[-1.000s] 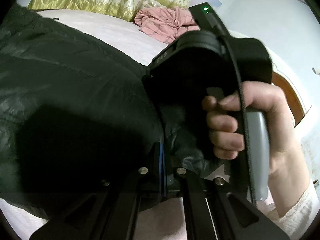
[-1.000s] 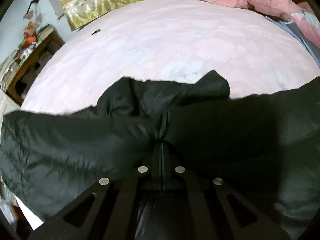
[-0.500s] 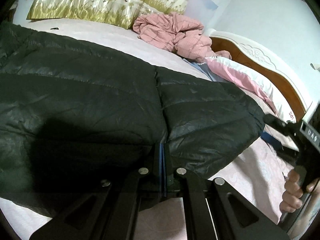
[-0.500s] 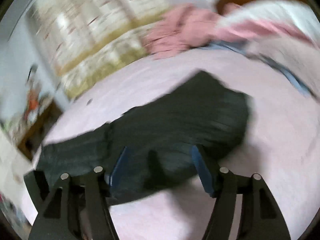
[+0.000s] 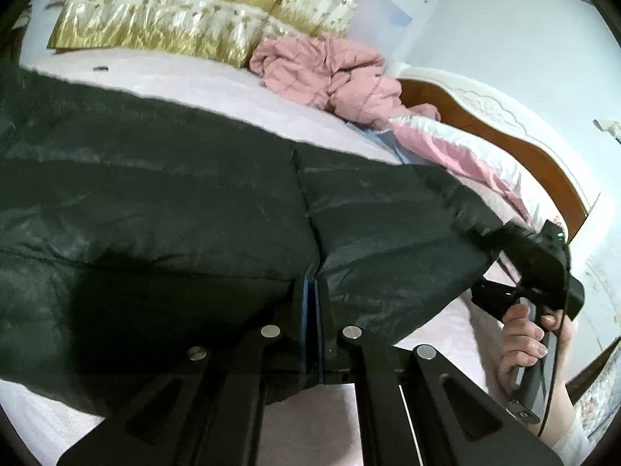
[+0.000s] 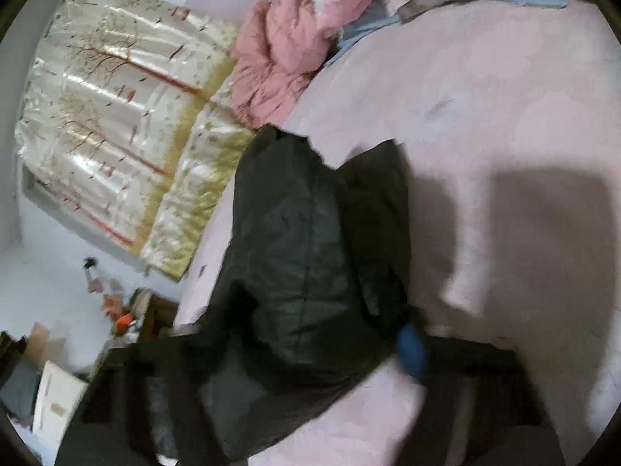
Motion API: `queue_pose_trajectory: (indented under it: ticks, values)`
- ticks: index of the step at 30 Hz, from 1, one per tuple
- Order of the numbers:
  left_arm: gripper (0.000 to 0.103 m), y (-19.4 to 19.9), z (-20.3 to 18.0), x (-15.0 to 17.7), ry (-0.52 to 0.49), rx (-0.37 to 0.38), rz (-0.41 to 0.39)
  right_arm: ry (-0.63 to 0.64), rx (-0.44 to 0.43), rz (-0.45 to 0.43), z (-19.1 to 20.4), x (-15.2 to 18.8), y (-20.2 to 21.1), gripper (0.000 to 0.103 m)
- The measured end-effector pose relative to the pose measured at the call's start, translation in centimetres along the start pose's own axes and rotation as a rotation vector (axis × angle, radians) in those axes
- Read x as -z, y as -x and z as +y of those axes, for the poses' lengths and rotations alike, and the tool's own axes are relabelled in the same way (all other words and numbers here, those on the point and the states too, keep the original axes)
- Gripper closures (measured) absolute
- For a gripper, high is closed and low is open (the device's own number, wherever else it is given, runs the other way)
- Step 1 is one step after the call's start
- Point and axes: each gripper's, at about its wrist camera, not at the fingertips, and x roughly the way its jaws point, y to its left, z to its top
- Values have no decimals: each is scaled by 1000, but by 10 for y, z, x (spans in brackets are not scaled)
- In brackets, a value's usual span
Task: Fold large clothes
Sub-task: 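Lift the coat end with the right tool and fold it over the coat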
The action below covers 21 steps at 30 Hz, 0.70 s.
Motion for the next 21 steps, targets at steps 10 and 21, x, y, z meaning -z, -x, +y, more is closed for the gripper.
queue_pose_trajectory:
  ticks: [10,21]
  values:
    - [14,100,1,-29,-10,-250,-224,174,228,-125,1,-49,65,85]
    - [14,45,83,-7,255,29,66,319,352,-244,12,-53,88,84]
